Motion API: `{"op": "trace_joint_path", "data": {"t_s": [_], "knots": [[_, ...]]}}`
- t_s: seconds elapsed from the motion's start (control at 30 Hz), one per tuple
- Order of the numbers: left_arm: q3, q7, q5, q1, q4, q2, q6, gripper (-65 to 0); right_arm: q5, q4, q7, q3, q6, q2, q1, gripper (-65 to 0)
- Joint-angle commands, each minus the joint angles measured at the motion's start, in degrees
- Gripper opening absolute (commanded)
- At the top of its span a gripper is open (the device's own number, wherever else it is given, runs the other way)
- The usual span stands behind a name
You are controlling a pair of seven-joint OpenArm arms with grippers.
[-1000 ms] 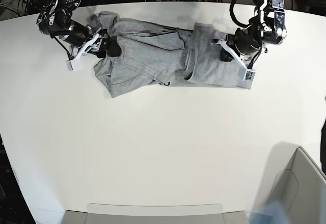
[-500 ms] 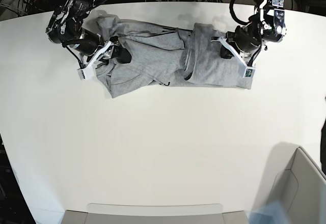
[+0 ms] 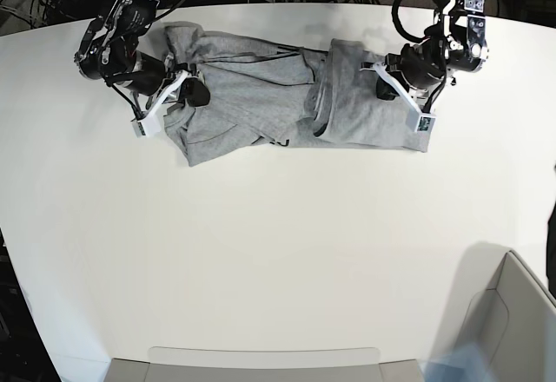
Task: Fold the T-shirt properly
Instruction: 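Fold the held end over onto the bundle with the right gripper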
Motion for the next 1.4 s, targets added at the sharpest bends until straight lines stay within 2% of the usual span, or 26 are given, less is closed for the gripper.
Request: {"op": "trace_joint_path", "data": {"t_s": [0.0, 0.1, 0.23, 0.33, 0.43, 0.5, 0.63, 0.7, 0.8, 1.03, 1.17, 1.37], "knots": [[-0.5, -0.6, -0.5, -0.3, 0.9, -0.5, -0.1, -65.0, -0.2, 0.7, -0.1, 0.5, 0.7, 1.2, 1.5, -65.0], [-0.5, -0.4, -0.5, -0.4, 0.9, -0.5, -0.1, -65.0, -0.4, 0.4, -0.1, 2.0, -0.1, 4.6, 4.2, -65.0], [-0.7, -0.4, -0.6, -0.4, 1.1, -0.4, -0.1, -65.0, -0.4, 0.3, -0.1, 6.2, -6.9, 8.9, 8.9, -65.0], [-3.2, -0.2, -0.8, -0.4, 1.1, 0.5, -0.1, -65.0, -0.8, 0.7, -0.1, 6.4, -11.9, 11.9, 10.8, -65.0], [-5.7, -0.2, -0.8, -0.5, 1.1, 1.5, -0.1, -65.0, -1.2, 1.5, -0.1, 6.2, -16.3, 14.1, 11.2, -65.0], [-6.6, -0.2, -0.8, -0.5, 1.1, 1.5, -0.1, -65.0, -1.2, 3.9, 1.2, 4.9, -18.1, 14.3, 10.6, -65.0], [-8.9, -0.1, -0.6, -0.3, 1.0, 1.3, -0.3, -65.0, -2.2, 11.6, 4.8, -3.1, -22.9, 14.1, 6.6, -65.0], [-10.3, -0.1, -0.5, -0.3, 1.0, 1.3, -0.3, -65.0, -2.2, 16.1, 6.3, -8.4, -25.3, 12.8, 4.1, -65.0], [-11.7, -0.1, -0.5, -0.2, 0.9, 1.3, -0.4, -65.0, -2.3, 20.8, 9.0, -13.1, -28.4, 11.1, 1.8, -65.0], [-11.8, -0.1, -0.5, -0.2, -0.5, 1.2, -0.4, -65.0, -2.3, 27.6, 14.2, -29.9, -43.7, 11.2, -1.8, -65.0], [-11.8, -0.1, -0.5, -0.5, -5.5, 1.2, -0.4, -65.0, -2.5, 28.8, 14.8, -39.2, -52.7, 11.9, -1.2, -65.0], [-11.8, -0.5, -0.5, -0.3, -7.4, 0.1, -0.5, -65.0, -10.2, 29.1, 18.4, -53.9, -62.8, 13.3, 0.4, -65.0]]}}
